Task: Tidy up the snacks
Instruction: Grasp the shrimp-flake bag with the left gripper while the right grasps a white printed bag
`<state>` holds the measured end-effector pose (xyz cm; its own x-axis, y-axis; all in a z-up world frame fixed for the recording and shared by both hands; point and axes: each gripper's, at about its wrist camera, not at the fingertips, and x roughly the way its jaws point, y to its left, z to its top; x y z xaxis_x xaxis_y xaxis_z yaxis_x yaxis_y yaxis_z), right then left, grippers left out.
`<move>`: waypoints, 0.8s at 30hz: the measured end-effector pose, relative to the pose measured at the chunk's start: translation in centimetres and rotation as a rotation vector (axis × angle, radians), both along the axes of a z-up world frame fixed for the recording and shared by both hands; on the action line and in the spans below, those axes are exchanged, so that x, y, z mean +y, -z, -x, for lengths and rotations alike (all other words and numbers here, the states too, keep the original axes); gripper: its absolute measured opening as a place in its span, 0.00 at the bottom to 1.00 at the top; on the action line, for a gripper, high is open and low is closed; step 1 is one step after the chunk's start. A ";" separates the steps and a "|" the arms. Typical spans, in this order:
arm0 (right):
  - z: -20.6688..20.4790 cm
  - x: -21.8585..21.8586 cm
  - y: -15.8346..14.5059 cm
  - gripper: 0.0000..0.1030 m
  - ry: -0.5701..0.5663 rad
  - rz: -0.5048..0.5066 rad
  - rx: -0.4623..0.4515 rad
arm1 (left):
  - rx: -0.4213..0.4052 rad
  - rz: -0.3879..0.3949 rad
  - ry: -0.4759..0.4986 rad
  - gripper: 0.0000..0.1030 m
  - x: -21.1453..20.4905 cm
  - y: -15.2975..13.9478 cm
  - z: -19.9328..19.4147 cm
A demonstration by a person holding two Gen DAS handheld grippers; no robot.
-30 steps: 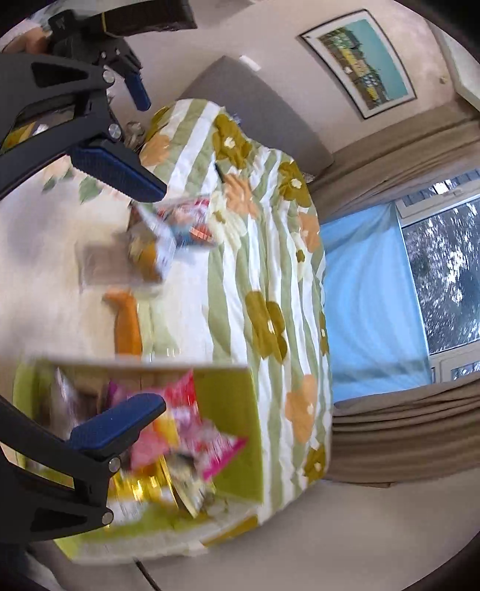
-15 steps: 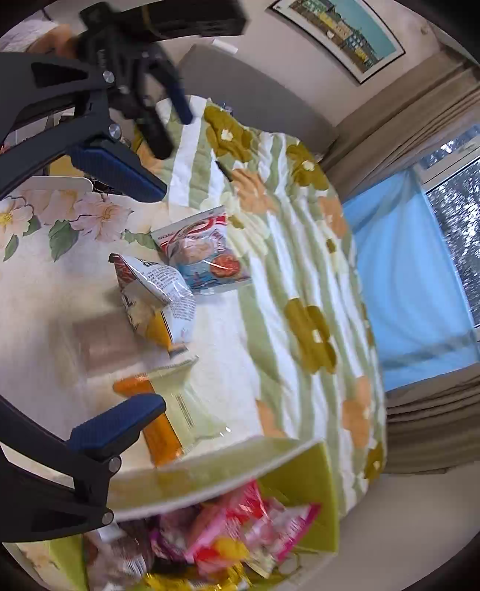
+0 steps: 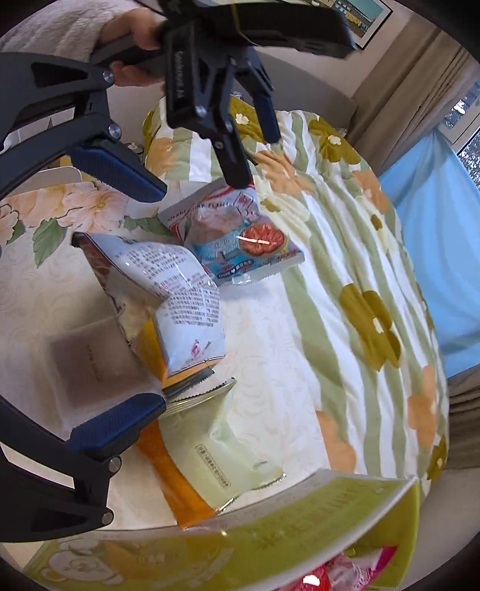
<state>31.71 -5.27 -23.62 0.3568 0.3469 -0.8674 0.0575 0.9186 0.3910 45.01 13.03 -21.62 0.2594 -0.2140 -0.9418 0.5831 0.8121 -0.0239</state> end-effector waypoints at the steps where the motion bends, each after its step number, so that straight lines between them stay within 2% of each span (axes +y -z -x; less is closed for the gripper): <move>1: -0.3 -0.1 0.2 1.00 -0.002 0.000 0.006 | 0.033 0.001 0.026 0.99 -0.4 0.8 -0.4; 8: -1.7 0.4 1.4 1.00 -0.042 0.011 0.049 | 0.118 -0.068 0.138 0.99 -2.5 5.3 -1.5; 13: -2.4 0.7 3.0 1.00 -0.064 0.023 0.088 | 0.155 -0.049 0.124 0.99 -2.0 7.2 -1.2; 17: -2.9 0.6 3.3 1.00 -0.081 0.038 0.089 | 0.178 -0.020 0.121 0.91 -1.7 7.9 -0.8; 19: -3.1 0.6 3.4 1.00 -0.093 0.034 0.086 | 0.195 -0.009 0.107 0.80 -1.5 8.1 -0.5; 22: -3.3 0.8 3.6 1.00 -0.112 0.034 0.085 | 0.203 0.008 0.071 0.71 -0.8 8.1 0.0; 24: -3.4 1.2 3.8 1.00 -0.123 0.037 0.086 | 0.195 0.008 0.031 0.69 -0.1 7.9 0.6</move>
